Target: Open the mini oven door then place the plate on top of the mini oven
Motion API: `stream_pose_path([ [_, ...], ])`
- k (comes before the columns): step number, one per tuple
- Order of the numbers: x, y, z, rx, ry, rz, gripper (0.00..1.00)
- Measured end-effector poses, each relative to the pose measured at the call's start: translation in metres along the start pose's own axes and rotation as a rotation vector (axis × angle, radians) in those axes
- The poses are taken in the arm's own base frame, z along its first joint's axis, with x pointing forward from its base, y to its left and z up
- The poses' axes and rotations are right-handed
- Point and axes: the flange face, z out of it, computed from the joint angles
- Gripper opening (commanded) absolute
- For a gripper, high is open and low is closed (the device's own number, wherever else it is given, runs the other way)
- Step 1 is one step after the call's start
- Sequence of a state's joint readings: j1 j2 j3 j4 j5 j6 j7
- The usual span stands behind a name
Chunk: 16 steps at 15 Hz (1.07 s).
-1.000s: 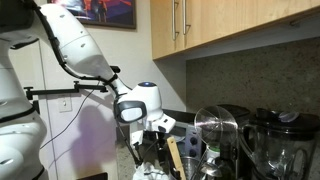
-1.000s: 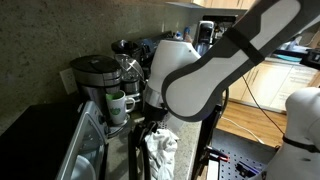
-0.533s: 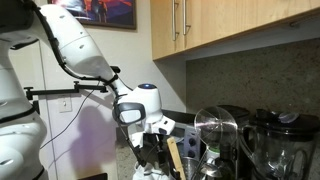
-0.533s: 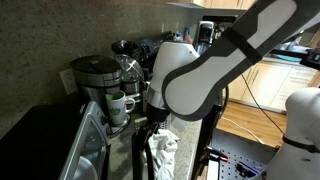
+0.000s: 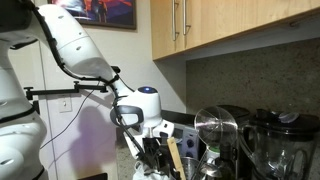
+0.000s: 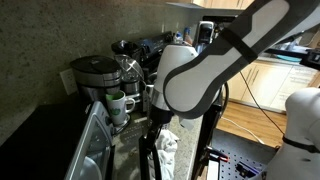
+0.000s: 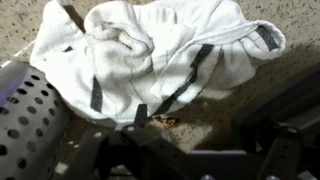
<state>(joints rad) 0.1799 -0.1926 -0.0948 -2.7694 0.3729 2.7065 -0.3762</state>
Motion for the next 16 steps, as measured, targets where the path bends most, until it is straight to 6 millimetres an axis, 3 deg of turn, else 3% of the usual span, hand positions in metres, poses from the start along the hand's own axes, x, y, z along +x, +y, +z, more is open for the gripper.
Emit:
stream_pose_path([
  [5, 0.0, 0.005, 0.0, 0.005, 0.01, -0.104, 1.0],
  [13, 0.002, 0.005, 0.003, 0.031, 0.103, -0.457, 1.0],
  [16, -0.003, 0.014, 0.005, 0.056, 0.142, -0.542, 1.0],
])
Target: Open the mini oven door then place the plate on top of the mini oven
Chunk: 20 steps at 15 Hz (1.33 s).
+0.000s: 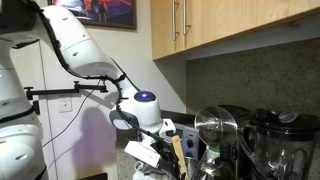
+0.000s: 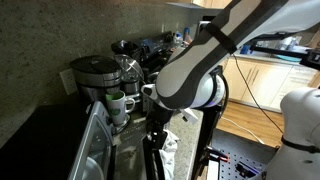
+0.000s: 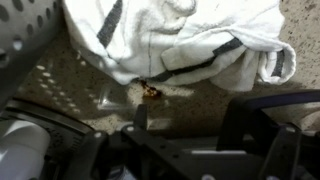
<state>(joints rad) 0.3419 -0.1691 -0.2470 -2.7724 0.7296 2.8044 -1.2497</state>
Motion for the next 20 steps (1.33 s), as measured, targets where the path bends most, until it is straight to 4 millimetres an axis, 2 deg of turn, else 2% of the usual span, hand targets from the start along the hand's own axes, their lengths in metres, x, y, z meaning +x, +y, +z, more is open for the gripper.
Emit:
stream_pose_path([
  [4, -0.021, 0.011, -0.002, 0.016, 0.105, 0.031, 1.0],
  [9, -0.037, 0.014, -0.001, 0.053, 0.211, 0.139, 1.0],
  [13, -0.04, 0.013, -0.002, 0.089, 0.263, 0.21, 1.0],
  [20, -0.035, 0.012, -0.006, 0.104, 0.256, 0.214, 1.0],
])
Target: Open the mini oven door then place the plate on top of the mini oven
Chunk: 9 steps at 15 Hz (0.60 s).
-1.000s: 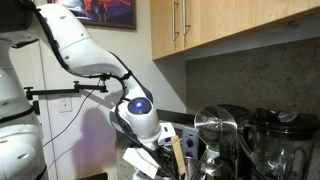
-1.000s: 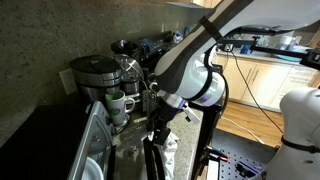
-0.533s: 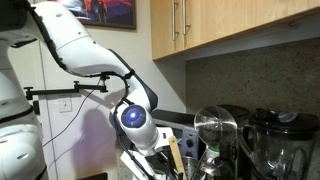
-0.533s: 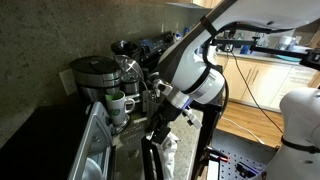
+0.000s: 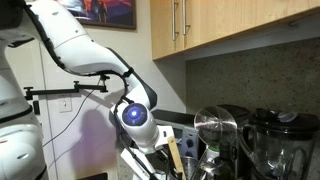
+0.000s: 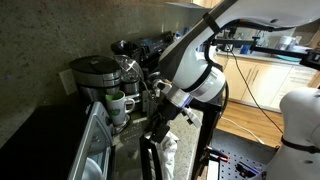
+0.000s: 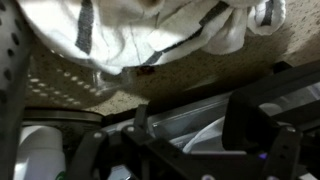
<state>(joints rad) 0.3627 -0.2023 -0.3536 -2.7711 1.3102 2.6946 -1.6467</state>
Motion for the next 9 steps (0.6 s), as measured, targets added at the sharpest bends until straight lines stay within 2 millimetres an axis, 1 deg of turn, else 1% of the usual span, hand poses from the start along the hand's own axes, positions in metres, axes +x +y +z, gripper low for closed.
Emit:
stream_pose_path([
  [3, 0.005, 0.0, -0.001, 0.01, -0.057, 0.006, 1.0],
  [5, 0.008, 0.002, -0.007, 0.023, -0.099, 0.01, 1.0],
  [7, 0.013, 0.003, -0.019, 0.043, -0.133, 0.012, 1.0],
  [9, 0.019, 0.002, -0.037, 0.067, -0.144, 0.018, 1.0],
])
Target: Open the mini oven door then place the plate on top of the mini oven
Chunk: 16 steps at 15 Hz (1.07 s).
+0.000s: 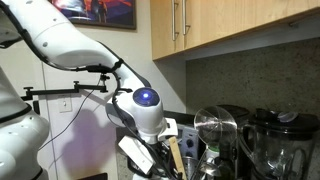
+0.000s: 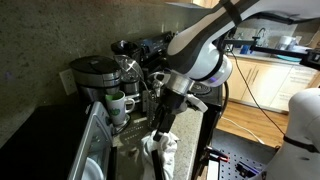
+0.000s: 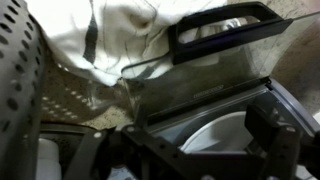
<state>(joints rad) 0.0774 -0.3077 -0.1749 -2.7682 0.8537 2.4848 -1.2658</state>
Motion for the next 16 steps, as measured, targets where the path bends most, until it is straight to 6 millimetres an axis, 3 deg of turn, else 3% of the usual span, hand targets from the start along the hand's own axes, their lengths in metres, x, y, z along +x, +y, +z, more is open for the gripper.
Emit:
stream_pose_path([
  [4, 0.011, -0.01, -0.043, 0.028, 0.047, 0.015, 1.0],
  [8, 0.019, -0.018, -0.058, 0.026, 0.099, 0.07, 1.0],
  [12, 0.027, -0.024, -0.039, 0.022, 0.156, 0.202, 1.0],
  [16, 0.035, -0.038, 0.005, -0.006, 0.196, 0.337, 1.0],
])
